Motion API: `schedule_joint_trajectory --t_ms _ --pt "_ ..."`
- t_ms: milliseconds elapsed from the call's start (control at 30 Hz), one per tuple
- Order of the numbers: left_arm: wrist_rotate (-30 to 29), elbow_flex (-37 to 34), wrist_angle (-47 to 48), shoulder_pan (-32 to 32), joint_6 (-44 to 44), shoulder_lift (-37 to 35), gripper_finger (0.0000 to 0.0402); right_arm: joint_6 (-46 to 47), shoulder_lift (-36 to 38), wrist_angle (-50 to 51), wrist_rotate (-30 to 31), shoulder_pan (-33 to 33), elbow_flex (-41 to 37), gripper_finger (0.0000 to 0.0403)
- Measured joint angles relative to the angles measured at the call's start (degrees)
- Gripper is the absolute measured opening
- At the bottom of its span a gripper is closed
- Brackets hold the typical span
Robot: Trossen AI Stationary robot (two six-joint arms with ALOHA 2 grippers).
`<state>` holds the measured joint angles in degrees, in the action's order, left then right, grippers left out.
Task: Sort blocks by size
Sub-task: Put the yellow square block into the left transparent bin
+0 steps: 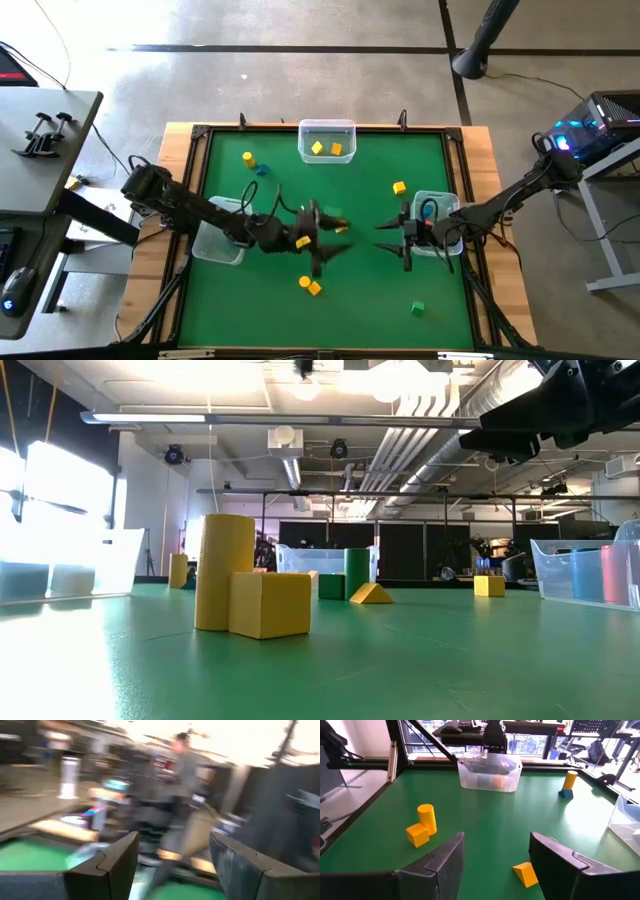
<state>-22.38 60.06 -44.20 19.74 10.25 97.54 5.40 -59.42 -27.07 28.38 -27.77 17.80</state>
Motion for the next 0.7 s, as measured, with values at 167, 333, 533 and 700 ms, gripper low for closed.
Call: schedule_joint_trajectory --t_ms 167,333,533,700 --pt "-3.0 9.6 29.5 5.7 -4.0 0.3 0.0215 -3.3 0.0 0.2 -1.5 0.0 0.0 0.0211" --pt "-8.0 21.2 55.7 8.3 1.7 2.8 0.0199 -7.3 0.0 0.2 -2.3 0.0 0.0 0.0211" --pt "6.4 27.1 61.9 8.7 -1.9 8.2 0.0184 -11.2 0.0 -0.2 -2.3 0.1 0.0 0.0211" --pt "9.4 27.5 61.9 8.6 0.0 11.5 0.0182 -10.0 0.0 0.7 -2.4 0.1 0.0 0.0211"
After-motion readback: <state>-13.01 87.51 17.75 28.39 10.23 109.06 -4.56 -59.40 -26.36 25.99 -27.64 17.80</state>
